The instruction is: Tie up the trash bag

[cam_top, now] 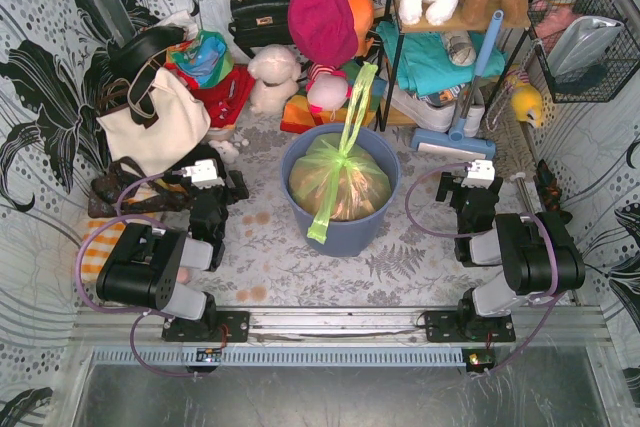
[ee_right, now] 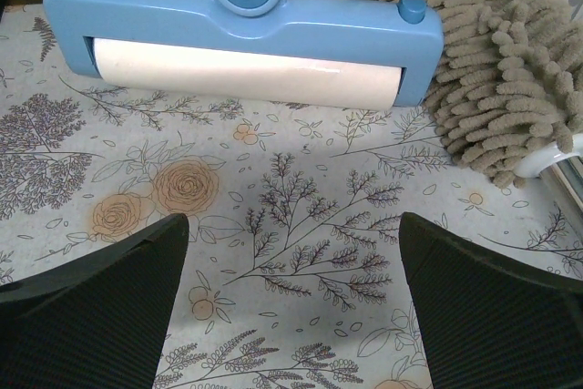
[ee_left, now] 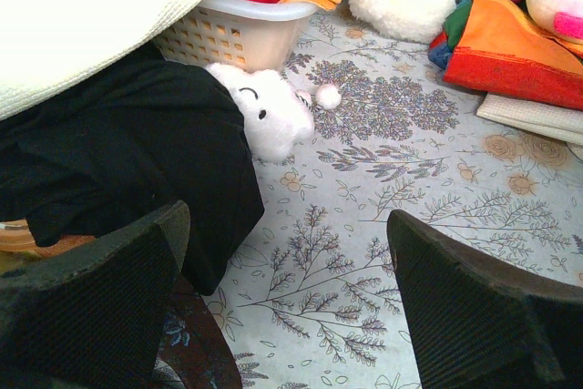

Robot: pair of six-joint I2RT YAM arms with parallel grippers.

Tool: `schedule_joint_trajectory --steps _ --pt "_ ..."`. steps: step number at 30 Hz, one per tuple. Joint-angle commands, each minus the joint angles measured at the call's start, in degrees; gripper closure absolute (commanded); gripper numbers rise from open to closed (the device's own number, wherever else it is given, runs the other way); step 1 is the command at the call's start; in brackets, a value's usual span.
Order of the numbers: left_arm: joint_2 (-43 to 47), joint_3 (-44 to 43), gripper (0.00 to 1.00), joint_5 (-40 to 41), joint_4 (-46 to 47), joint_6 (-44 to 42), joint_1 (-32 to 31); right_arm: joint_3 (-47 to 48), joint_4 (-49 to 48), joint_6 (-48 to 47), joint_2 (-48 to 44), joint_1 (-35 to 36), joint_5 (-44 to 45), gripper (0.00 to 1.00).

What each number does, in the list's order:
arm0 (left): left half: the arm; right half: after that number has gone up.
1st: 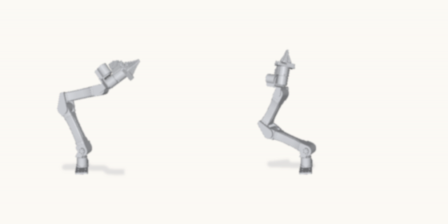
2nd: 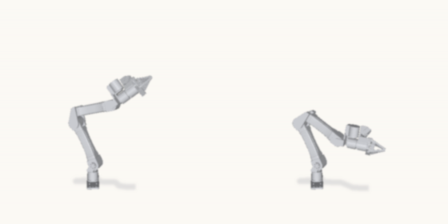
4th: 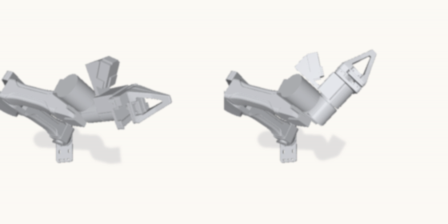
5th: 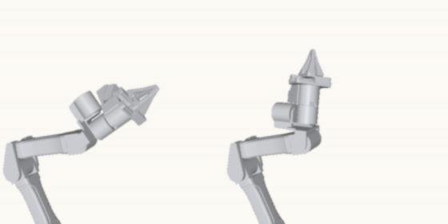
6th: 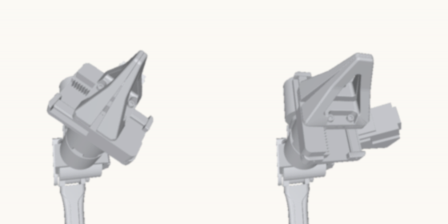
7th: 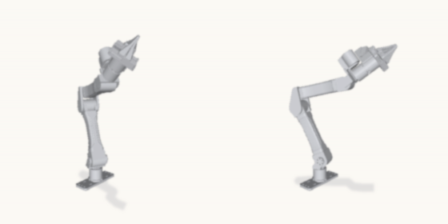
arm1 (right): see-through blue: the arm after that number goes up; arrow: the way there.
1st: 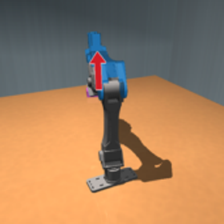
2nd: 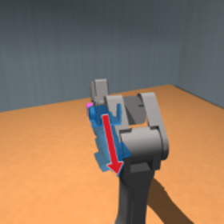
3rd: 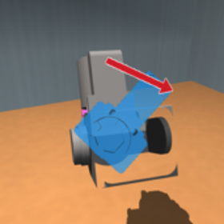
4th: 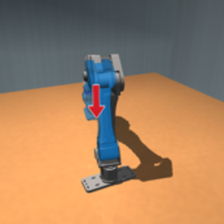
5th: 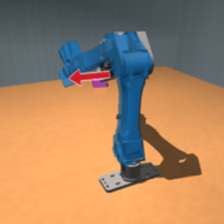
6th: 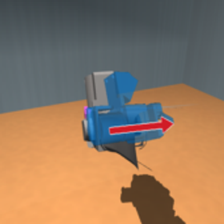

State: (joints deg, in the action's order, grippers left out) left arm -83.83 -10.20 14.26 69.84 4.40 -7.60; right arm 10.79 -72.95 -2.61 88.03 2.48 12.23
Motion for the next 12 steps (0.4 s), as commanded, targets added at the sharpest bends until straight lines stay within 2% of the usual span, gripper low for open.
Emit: schedule_joint_trajectory --steps 1,8,10,12 --pt "-0.11 0.18 0.02 -0.29 3.45 -1.03 0.39 0.07 -2.64 0.61 0.21 -0.37 0.41 0.03" --pt "-0.38 -0.56 0.02 -0.86 2.52 -0.94 0.41 -0.04 -2.62 0.71 0.21 -0.37 0.36 0.03" --pt "-0.44 -2.32 0.02 -3.88 -1.13 0.22 2.67 0.07 -2.63 0.68 0.21 -0.37 0.25 0.03" --pt "-0.32 -1.6 0.02 -3.93 0.4 0.02 2.82 0.01 -2.59 0.6 0.21 -0.37 0.25 0.03"
